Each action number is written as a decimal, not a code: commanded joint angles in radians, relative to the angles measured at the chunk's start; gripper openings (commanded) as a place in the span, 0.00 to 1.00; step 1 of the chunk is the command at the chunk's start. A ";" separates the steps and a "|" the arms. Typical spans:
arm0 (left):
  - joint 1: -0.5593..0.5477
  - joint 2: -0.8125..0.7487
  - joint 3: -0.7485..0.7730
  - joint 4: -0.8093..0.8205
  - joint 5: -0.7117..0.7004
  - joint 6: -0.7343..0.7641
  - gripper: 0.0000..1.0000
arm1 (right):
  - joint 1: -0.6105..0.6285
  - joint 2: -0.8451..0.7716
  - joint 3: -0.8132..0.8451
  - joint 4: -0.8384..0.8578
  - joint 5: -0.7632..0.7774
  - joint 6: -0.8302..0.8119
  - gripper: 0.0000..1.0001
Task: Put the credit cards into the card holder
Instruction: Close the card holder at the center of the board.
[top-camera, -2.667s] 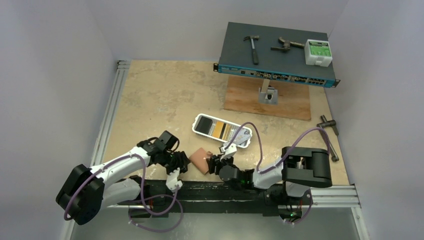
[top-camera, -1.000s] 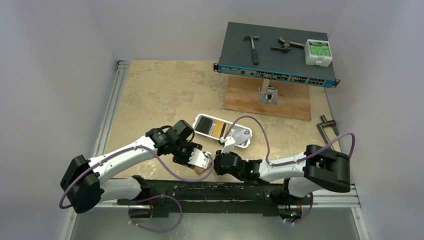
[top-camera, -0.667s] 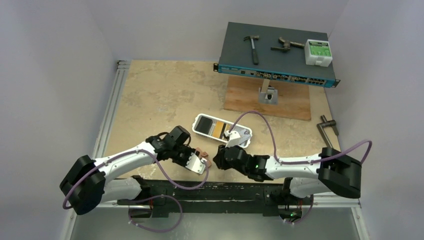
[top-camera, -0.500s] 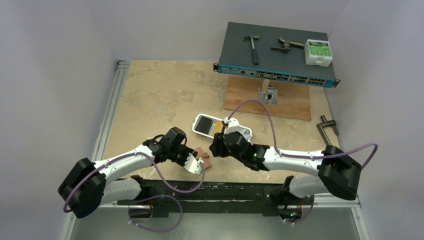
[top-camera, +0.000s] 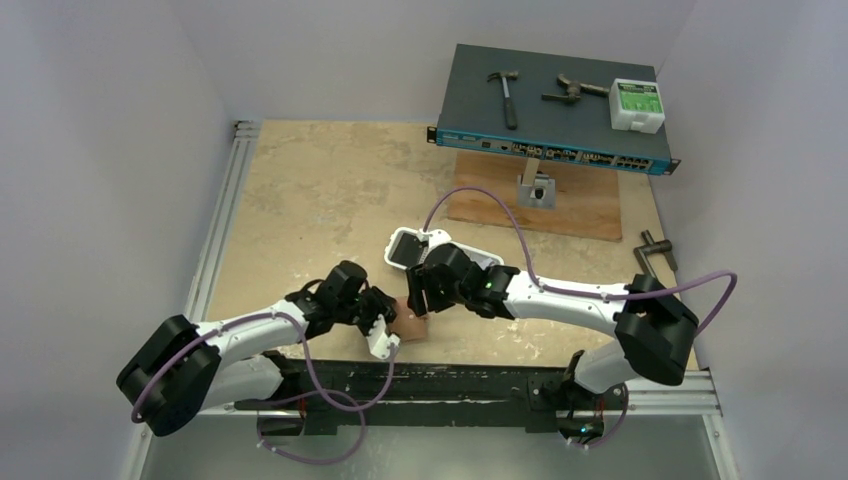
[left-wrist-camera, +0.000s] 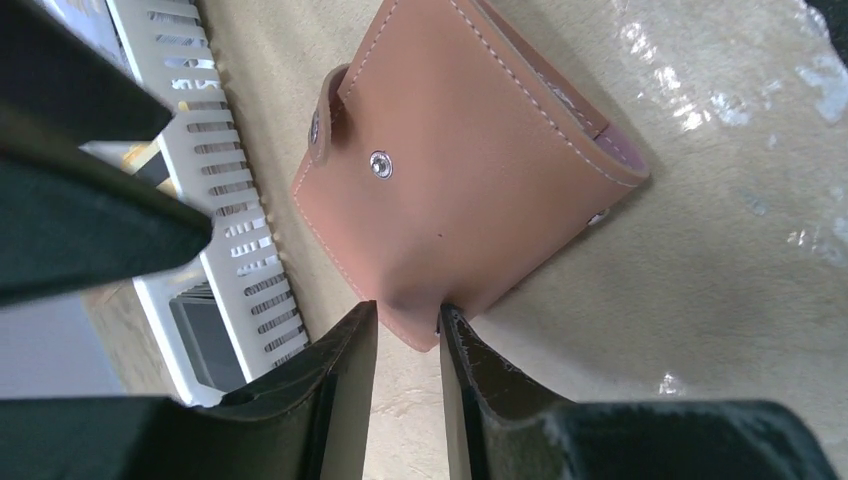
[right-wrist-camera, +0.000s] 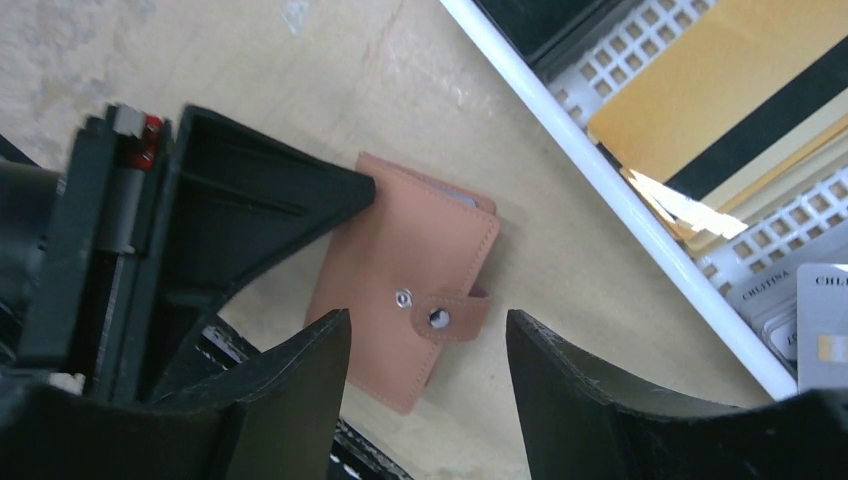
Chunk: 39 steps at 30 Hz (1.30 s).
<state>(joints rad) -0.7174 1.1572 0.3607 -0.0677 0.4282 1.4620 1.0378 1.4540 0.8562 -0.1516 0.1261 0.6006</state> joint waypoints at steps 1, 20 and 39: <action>0.036 0.007 -0.012 -0.022 0.020 0.077 0.31 | -0.001 0.019 0.054 -0.110 -0.034 -0.007 0.58; 0.046 -0.070 0.052 -0.037 -0.005 -0.133 0.40 | 0.051 0.239 0.290 -0.329 0.033 0.025 0.56; 0.069 -0.063 0.256 -0.387 -0.128 -0.195 0.36 | 0.051 0.280 0.307 -0.346 0.085 0.049 0.28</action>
<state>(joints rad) -0.6666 1.1042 0.4812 -0.2695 0.2668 1.2335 1.0878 1.7519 1.1316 -0.5076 0.1757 0.6361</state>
